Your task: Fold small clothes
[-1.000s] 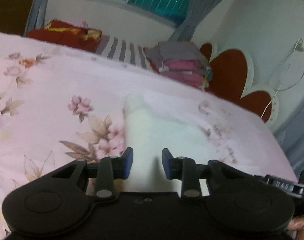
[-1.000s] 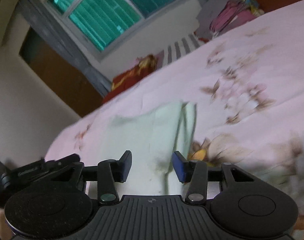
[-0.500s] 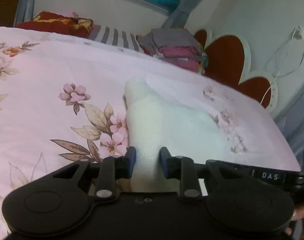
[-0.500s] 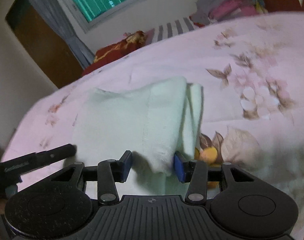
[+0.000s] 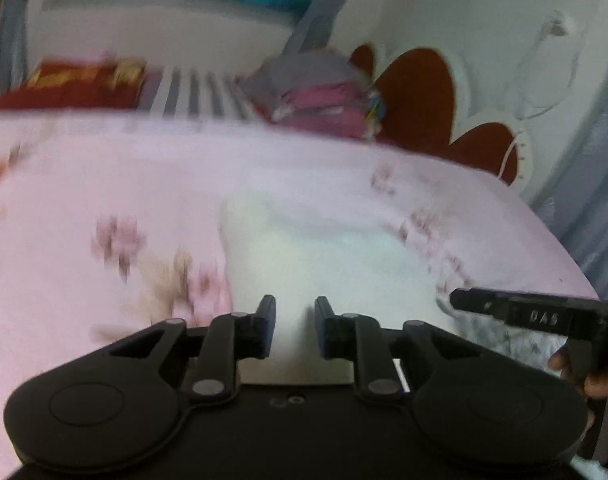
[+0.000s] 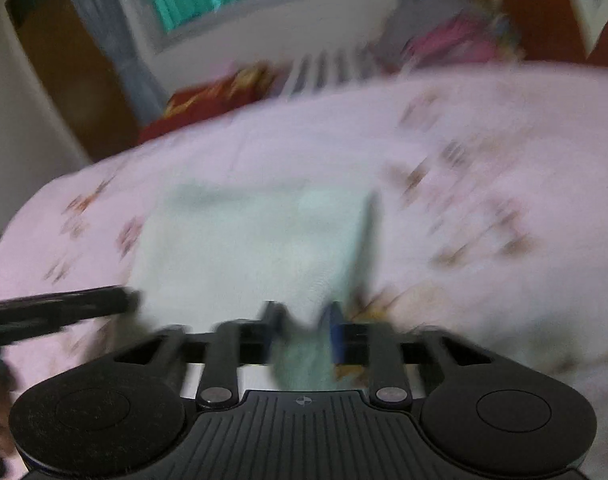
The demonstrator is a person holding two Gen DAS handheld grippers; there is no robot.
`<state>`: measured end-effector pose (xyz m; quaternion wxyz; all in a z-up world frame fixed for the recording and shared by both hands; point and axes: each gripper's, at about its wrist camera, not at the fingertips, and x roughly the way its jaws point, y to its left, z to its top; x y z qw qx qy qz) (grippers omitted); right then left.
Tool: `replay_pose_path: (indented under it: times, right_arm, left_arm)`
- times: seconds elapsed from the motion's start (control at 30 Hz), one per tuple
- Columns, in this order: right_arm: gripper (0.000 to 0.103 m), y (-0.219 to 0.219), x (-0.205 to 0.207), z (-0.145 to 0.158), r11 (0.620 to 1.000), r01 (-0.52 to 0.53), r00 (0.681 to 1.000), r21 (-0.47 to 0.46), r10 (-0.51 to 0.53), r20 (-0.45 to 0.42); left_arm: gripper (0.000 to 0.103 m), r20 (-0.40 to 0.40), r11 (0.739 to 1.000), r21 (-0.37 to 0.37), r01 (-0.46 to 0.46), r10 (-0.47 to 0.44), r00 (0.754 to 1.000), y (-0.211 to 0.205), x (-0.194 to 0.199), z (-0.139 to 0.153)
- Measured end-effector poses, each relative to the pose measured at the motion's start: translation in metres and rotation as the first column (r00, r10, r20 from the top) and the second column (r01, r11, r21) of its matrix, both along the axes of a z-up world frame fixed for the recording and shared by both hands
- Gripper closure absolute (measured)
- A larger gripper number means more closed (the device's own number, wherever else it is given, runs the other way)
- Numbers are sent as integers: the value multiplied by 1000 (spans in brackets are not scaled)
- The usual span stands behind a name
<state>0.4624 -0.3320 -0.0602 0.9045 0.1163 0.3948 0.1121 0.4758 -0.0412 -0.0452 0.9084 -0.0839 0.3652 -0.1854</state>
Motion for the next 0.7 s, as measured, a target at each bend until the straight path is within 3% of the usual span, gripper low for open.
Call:
replay_pose_path:
  times: [0.03,0.17,0.2,0.23,0.3,0.37,0.5,0.6,0.67,0.7]
  right_arm:
    - [67,-4,0,7,1000,19,999,-17,-19,39]
    - [69,4,35,10,1000,-9,999,-3,9,49]
    - [72,12,45,7,999,-36,998,-8,36,51]
    - [73,20,55,1,998,-62,997,-16,62,38]
    - [70,35,76,-30,987,-97,993,-128,88,-75]
    - [69,25,78,-32,994,-68,995,-86,61,-83]
    - [69,23,71,-20,990,-81,996,-115,76,-45]
    - [69,30,82,-15,992,-49,998,-118,53,27]
    - [69,39,95,-29,977,-87,996,-195,82,-35]
    - [61,40,93,-34,971,-94,995,-219,94,-9]
  left_arm:
    - [83,10,1000,6,9,-9,1000,-1,10,1]
    - [82,18,999,10,50,-50,999,-11,49,-10]
    - [81,-10,998,24,59,-58,998,-14,62,-22]
    - [87,-54,996,62,64,-61,997,-18,73,-35]
    - [89,-80,999,17,48,-47,996,-15,79,-39]
    - [89,-41,996,59,71,-69,997,-18,70,-25]
    - [87,-26,994,70,83,-81,996,-25,74,-23]
    - [84,-77,993,72,88,-83,994,-30,93,-39]
    - [84,-81,995,61,81,-75,994,-29,97,-45]
    - [84,-90,996,49,74,-69,993,-28,96,-45]
